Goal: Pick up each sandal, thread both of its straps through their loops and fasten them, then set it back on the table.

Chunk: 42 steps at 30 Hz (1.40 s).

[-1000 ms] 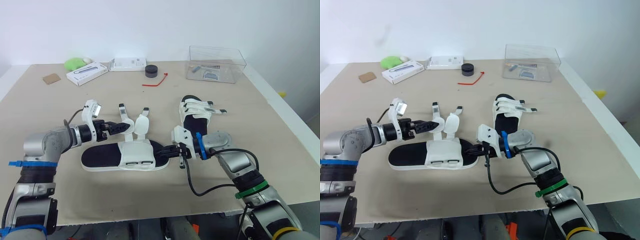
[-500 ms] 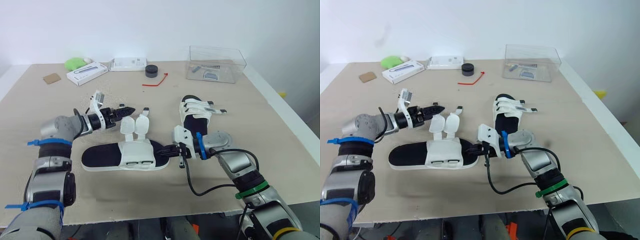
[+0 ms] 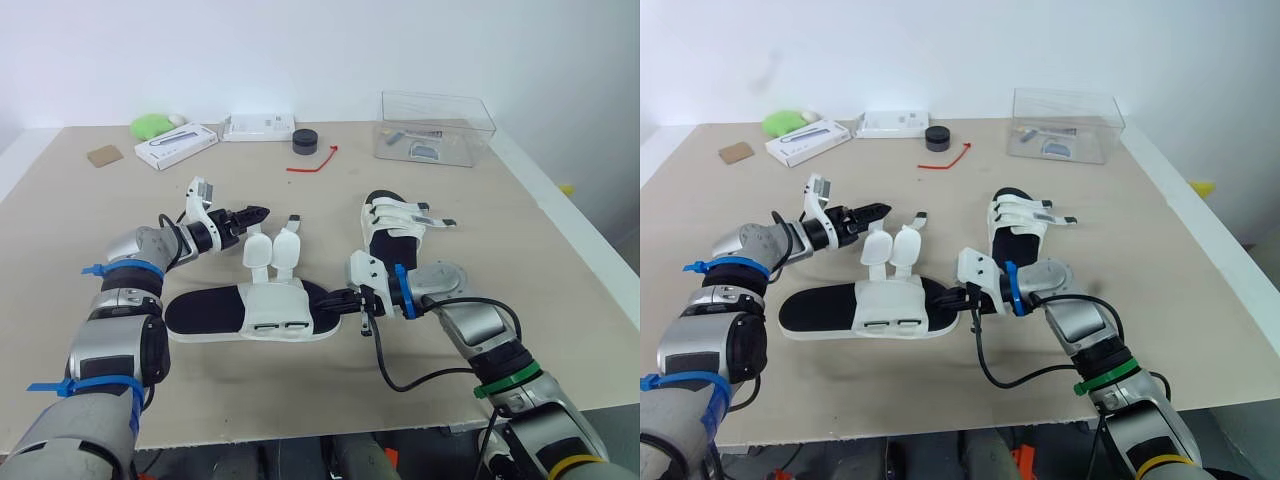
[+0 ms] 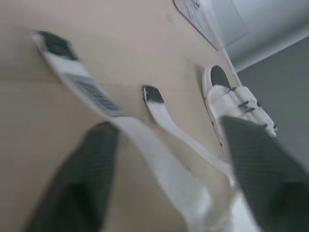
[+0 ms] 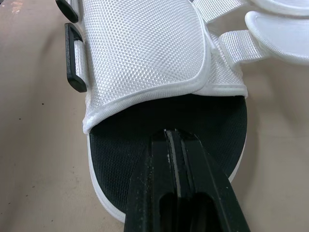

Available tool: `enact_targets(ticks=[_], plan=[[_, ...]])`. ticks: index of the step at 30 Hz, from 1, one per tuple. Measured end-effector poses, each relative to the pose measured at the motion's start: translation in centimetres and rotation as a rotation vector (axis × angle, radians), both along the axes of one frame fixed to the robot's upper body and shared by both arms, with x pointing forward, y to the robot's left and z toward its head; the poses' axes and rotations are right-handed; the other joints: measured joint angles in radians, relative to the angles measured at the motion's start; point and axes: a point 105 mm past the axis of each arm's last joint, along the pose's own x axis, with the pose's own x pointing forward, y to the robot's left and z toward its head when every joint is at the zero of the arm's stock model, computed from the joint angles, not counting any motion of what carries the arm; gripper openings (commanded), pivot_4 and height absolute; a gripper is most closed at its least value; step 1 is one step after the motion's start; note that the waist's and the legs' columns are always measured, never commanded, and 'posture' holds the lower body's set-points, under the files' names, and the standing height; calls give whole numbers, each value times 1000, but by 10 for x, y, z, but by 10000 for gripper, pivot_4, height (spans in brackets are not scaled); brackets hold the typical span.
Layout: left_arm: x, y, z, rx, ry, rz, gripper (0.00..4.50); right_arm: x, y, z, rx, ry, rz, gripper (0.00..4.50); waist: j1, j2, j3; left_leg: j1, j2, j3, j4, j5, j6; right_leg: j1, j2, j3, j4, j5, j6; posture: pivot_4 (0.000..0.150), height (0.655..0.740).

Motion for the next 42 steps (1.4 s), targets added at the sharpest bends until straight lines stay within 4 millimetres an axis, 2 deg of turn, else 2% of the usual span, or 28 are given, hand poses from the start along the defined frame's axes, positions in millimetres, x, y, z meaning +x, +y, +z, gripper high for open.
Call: enact_targets(ticks=[1, 2, 3, 5, 9, 12, 14, 17, 19, 22, 25, 31, 34, 38, 40, 41, 42], plan=[[0, 1, -2, 3, 2, 5, 15795, 0, 0, 0, -1, 0, 0, 0, 0, 0, 0, 0, 0, 0, 0, 0, 0, 0, 0, 0, 0, 0, 0, 1500, 7400], [0, 2, -4, 10, 2, 8, 12821, 0, -1, 0, -3, -2, 0, 0, 1, 0, 0, 0, 0, -1, 0, 0, 0, 0, 0, -1, 0, 0, 0, 1500, 7400], [0, 2, -4, 12, 0, 6, 7047, 0, -1, 0, -3, -2, 0, 0, 1, 0, 0, -1, 0, -1, 0, 0, 0, 0, 0, -1, 0, 0, 0, 1500, 7400], [0, 2, -3, 13, -4, 3, 368, 0, -1, 0, -3, -2, 0, 0, 1, 0, 0, -1, 0, 0, 0, 0, 0, 0, 0, -1, 0, 0, 0, 1500, 7400], [2, 2, 7, 54, -98, -12, 368, 1, -1, 1, -7, -11, 1, 0, 1, -1, 0, -1, 0, 0, 0, 0, 0, -1, -1, -1, 0, 0, 0, 1500, 7400], [-4, -3, 27, 239, -349, -81, 368, 2, -1, 1, -9, -14, 1, 0, 0, -1, 1, -1, 1, 0, 0, 0, -1, -1, -1, 0, 0, 0, 0, 1500, 7400], [-16, -8, 38, 348, -510, -122, 368, 2, -1, 2, -12, -18, 1, 0, 1, -1, 1, -1, 1, 1, 0, -1, -1, -2, -1, 2, 0, 0, 0, 1500, 7400], [-45, -19, 49, 586, -792, -215, 368, 3, -2, 2, -15, -25, 2, 0, 1, -1, 1, -2, 1, 1, 0, -1, -1, -3, -2, 4, 0, 0, 0, 1500, 7400], [-60, -24, 51, 677, -897, -266, 368, 3, -3, 2, -19, -27, 1, 0, 2, -1, 1, -2, 1, 1, 0, -1, -1, -3, -2, 4, 0, 0, 0, 1500, 7400], [-93, -28, 44, 867, -1111, -378, 368, 4, -4, 2, -21, -27, 0, 0, 2, -1, 0, -1, 1, 2, 0, -1, -1, -2, -3, 5, 0, 0, 0, 1500, 7400], [-119, -24, 33, 1042, -1316, -488, 368, 4, -4, 1, -24, -30, 3, 0, 3, -1, 1, -1, 1, 2, 0, 0, 0, -2, -3, 3, 0, 0, 0, 1500, 7400], [-148, -23, 32, 1216, -1658, -653, 368, 5, -5, 0, -27, -34, 18, 0, 3, -1, 1, 1, 1, 3, 0, 0, 1, -1, -3, 2, 0, 0, 1, 1500, 7400], [-163, -21, 20, 1266, -1813, -777, 368, 6, -4, 1, -29, -38, 32, 0, 3, -1, 1, 1, 1, 3, 0, 0, 1, -1, -3, 2, 0, 1, 1, 1500, 7400], [-169, -21, 14, 1258, -1874, -828, 368, 7, -3, 1, -34, -46, 41, 0, 3, -1, 1, 1, 2, 3, 0, 0, 1, -1, -3, 1, 0, 1, 1, 1500, 7400], [-171, -18, 11, 1269, -1867, -856, 5556, 7, -3, 1, -33, -45, 43, 0, 2, -1, 1, 1, 2, 3, 0, 0, 1, -1, -3, 1, 0, 1, 1, 1500, 7400], [-172, -17, 11, 1272, -1861, -862, 5946, 7, -3, 0, -32, -45, 44, 0, 2, -1, 1, 1, 2, 3, 0, 0, 1, -1, -3, 1, 0, 1, 1, 1500, 7400], [-172, -15, 8, 1274, -1847, -872, 8307, 7, -3, 0, -32, -45, 45, 0, 2, -1, 1, 1, 2, 3, 0, 0, 1, -1, -2, 1, 0, 0, 1, 1500, 7400]])
